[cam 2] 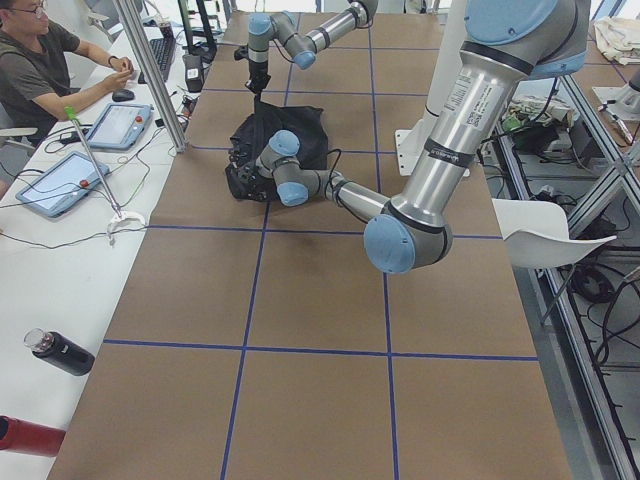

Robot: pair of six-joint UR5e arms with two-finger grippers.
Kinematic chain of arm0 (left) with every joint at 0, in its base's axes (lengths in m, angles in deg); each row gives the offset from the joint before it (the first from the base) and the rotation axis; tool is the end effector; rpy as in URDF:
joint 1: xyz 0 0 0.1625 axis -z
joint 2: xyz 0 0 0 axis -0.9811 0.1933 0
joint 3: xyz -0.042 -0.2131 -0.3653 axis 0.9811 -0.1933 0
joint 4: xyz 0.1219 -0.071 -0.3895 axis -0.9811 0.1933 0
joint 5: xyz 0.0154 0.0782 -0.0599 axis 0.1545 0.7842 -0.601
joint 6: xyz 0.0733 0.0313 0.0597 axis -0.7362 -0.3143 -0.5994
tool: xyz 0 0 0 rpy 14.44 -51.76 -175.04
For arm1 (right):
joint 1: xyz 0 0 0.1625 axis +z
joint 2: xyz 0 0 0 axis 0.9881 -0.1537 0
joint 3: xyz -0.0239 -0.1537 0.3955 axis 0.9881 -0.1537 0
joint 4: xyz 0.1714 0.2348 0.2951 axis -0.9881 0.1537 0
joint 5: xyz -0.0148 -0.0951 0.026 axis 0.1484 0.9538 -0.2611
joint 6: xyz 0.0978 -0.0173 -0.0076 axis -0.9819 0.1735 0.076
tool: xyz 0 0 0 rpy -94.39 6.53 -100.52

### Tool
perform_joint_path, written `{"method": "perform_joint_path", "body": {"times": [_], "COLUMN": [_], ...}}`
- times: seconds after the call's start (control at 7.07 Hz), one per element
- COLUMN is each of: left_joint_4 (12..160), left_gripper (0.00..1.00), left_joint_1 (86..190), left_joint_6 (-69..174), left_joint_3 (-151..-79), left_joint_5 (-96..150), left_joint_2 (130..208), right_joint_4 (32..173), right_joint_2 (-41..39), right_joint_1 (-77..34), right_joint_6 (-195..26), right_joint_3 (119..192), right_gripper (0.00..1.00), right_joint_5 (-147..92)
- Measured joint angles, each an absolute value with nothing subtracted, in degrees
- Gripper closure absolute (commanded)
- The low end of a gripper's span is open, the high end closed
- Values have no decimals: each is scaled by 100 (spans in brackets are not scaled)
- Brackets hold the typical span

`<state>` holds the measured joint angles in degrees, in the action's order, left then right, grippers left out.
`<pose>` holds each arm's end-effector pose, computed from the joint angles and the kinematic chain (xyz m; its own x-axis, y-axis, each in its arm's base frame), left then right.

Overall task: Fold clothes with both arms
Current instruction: 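Release the hem near the collar and raise both grippers, then move the right gripper down to the folded shirt's side edge nearest it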

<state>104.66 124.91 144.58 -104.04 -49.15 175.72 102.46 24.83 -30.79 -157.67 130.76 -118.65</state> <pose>0.3993 -0.5871 0.3913 0.1329 -0.5564 -0.8202 0.7012 0.6376 -0.3189 -0.4383 -0.6744 0.3044 0.5084 0.5988 0.6189 -0.5369 0.7823 -0.3158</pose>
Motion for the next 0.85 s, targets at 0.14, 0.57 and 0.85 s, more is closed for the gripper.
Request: {"method": "perform_joint_path", "body": {"times": [0.14,0.57,0.85], "left_joint_4": [10467,10492,10505], "left_gripper": [65,57,56], "left_joint_1": [12511,12529,12550], "left_joint_6": [14461,14459,14467], "left_joint_3": [-10397,-10258,-10266], "left_joint_5": [-4915,-4864,-4840], "left_joint_2": [17553,17542,17535], "right_joint_4": [10242,10045,9974], "right_joint_2": [2501,2744,2890], "right_joint_1": [-3084,-3092,-3112], "right_joint_6": [-15771,-15838,-16142], "right_joint_3": [13052,12741,12779], "right_gripper": [58,24,21], "right_joint_5": [-11861,-11850,-11840]}}
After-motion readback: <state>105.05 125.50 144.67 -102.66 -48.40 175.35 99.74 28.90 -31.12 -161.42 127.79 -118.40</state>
